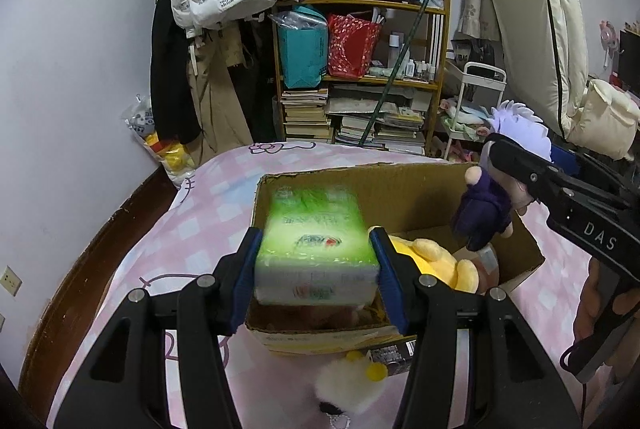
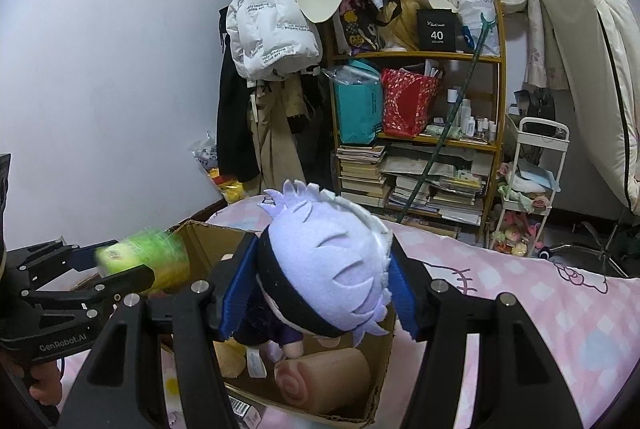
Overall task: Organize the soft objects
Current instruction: 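Open the left tool over the box while the right tool lowers and releases the doll inside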
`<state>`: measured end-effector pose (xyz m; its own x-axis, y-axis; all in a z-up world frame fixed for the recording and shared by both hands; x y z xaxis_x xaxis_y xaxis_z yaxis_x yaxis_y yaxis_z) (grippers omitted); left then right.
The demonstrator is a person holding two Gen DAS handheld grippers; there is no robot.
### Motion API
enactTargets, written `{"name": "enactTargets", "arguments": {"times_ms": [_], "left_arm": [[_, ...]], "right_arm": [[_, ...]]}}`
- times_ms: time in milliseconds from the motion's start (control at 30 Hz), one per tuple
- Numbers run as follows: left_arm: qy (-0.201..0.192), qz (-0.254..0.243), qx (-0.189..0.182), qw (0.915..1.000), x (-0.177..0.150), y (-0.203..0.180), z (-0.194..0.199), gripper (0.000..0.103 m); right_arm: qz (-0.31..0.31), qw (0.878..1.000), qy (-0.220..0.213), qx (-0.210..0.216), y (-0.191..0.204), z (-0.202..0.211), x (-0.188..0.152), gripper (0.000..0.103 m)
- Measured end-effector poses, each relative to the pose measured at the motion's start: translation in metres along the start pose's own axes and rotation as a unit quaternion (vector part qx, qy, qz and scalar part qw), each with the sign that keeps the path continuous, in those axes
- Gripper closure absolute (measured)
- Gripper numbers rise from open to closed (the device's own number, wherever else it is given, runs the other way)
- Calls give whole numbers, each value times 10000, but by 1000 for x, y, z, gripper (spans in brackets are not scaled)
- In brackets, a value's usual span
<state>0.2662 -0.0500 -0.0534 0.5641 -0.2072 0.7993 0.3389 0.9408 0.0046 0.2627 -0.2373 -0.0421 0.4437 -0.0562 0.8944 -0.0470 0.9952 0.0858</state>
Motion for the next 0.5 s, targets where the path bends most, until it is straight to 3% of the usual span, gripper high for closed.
{"name": "enactTargets", "arguments": {"times_ms": [200, 500], "left_arm": [[-40, -22, 121, 9999, 1, 3, 2, 48], [-67, -101, 289, 9995, -4, 5, 14, 32]], "right_arm": [[17, 10000, 42, 54, 2, 0, -3, 38], [-350, 9990, 197, 182, -10, 3, -7, 37]]}}
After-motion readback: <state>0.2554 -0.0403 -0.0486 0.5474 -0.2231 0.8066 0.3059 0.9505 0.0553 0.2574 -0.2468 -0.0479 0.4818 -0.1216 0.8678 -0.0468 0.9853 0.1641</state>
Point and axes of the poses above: each gripper's, at about its wrist camera, not at the fingertips, and z roughly against the way its jaws point, y to its left, x to its top, the point moved 5 cm from there along -z, roughly the way its jaws point, and after that the axes turned 3 degrees about -x, right-handed, at the moved point
